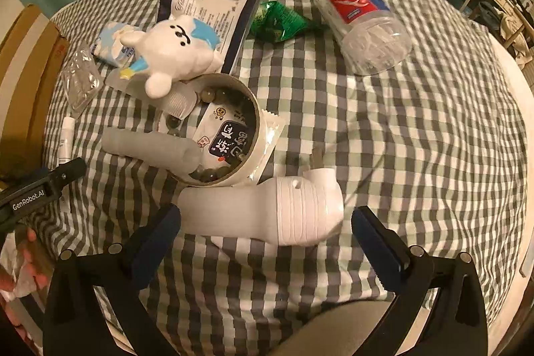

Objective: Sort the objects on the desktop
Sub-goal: 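Move both tools back over the remaining items on the bed, then grasp the white toothpaste tube with the left tool while the right tool grasps the white plastic bottle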

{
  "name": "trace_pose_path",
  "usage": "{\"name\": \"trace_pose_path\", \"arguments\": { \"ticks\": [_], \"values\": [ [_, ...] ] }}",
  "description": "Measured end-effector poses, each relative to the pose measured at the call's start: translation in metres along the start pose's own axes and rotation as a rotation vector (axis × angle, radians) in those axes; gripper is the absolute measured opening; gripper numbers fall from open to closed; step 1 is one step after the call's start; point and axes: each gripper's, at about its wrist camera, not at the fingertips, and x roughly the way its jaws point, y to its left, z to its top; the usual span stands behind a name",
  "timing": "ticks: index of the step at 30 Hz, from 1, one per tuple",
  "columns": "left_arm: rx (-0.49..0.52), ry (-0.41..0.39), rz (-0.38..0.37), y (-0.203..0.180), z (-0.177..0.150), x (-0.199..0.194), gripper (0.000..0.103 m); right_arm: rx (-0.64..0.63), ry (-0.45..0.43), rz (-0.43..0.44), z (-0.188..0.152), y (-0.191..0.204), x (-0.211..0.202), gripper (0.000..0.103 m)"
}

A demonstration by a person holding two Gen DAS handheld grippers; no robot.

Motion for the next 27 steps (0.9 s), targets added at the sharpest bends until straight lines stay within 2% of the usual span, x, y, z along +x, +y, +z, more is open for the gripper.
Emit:
{"name": "trace_pose_path", "arguments": {
  "ticks": [7, 12, 15, 17, 18, 21, 22, 23, 27],
  "values": [
    [0.008, 0.028, 0.016, 0.000, 0.000, 0.009, 0.103, 0.015, 0.031, 0.046, 0.002, -0.002, 0.011, 0.103],
    [0.004, 0.032, -0.002, 0.004, 0.001, 0.007, 0.103, 0.032, 0.042, 0.058, 0.001, -0.002, 0.015, 0.103],
    [0.000, 0.011, -0.014, 0.007, -0.002, 0.001, 0.092, 0.044, 0.048, 0.063, 0.001, -0.005, 0.015, 0.103],
    [-0.005, -0.001, -0.008, 0.009, -0.003, -0.002, 0.079, 0.051, 0.054, 0.066, -0.001, -0.006, 0.015, 0.103],
    [-0.009, -0.005, -0.008, 0.011, -0.004, -0.004, 0.076, 0.054, 0.055, 0.068, -0.002, -0.007, 0.015, 0.103],
    [0.001, -0.017, -0.026, 0.011, -0.005, -0.010, 0.047, 0.066, 0.055, 0.077, 0.000, -0.005, 0.017, 0.103],
    [0.009, -0.019, -0.037, 0.010, -0.006, -0.012, 0.031, 0.070, 0.055, 0.079, -0.001, -0.006, 0.017, 0.103],
    [0.019, -0.018, -0.055, 0.009, -0.007, -0.013, 0.028, 0.074, 0.053, 0.082, -0.002, -0.010, 0.015, 0.103],
    [0.024, -0.027, -0.070, 0.009, -0.011, -0.019, 0.028, 0.091, 0.046, 0.093, -0.007, -0.020, 0.009, 0.102]
  ]
}}
